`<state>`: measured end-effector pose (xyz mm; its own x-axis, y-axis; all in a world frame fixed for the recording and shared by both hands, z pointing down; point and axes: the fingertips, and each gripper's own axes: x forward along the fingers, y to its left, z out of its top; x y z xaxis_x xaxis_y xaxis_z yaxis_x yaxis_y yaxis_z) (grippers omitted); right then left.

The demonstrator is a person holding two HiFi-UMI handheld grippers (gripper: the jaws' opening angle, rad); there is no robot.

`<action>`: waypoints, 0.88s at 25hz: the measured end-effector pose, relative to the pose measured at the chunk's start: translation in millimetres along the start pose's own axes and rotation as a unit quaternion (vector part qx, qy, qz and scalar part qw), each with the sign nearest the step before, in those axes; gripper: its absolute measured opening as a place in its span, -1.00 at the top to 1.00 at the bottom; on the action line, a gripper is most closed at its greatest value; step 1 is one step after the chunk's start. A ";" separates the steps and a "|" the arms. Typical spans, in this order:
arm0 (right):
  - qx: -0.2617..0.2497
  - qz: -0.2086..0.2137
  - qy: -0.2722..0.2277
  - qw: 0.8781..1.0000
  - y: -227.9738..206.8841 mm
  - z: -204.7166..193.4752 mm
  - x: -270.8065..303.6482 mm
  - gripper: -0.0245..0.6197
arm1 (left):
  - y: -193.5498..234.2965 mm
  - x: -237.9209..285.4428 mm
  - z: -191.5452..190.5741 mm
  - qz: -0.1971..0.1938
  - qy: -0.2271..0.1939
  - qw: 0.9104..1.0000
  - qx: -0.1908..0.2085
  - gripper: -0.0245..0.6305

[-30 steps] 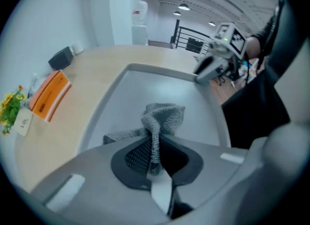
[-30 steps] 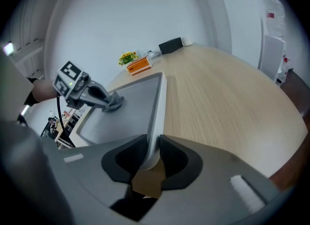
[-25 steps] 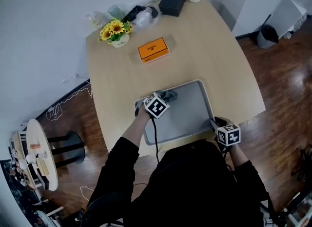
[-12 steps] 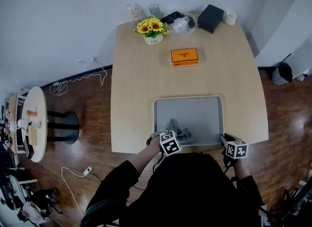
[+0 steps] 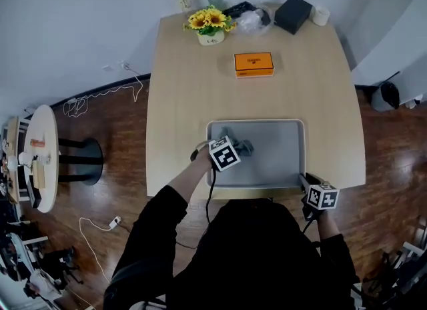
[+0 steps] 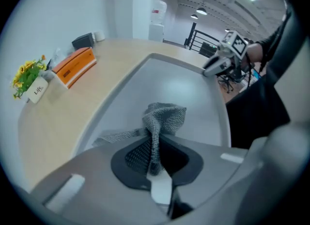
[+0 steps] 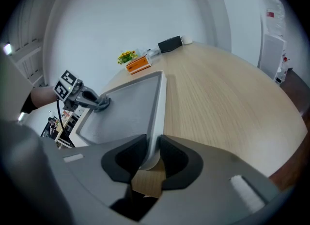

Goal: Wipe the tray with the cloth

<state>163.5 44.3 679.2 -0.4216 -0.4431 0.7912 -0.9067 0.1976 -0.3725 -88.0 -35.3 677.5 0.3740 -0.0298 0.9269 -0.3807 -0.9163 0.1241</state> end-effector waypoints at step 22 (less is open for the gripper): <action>-0.014 0.015 0.019 1.000 -7.1 0.4 0.0 0.63 | -64.8 -20.8 -95.3 0.100 -0.004 0.992 -0.075 0.91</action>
<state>169.9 42.6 681.7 -0.4474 -0.4037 0.7980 -0.8937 0.2348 -0.3823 -151.7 62.8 684.0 0.2842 -0.2090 0.9357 -0.5688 -0.8224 -0.0109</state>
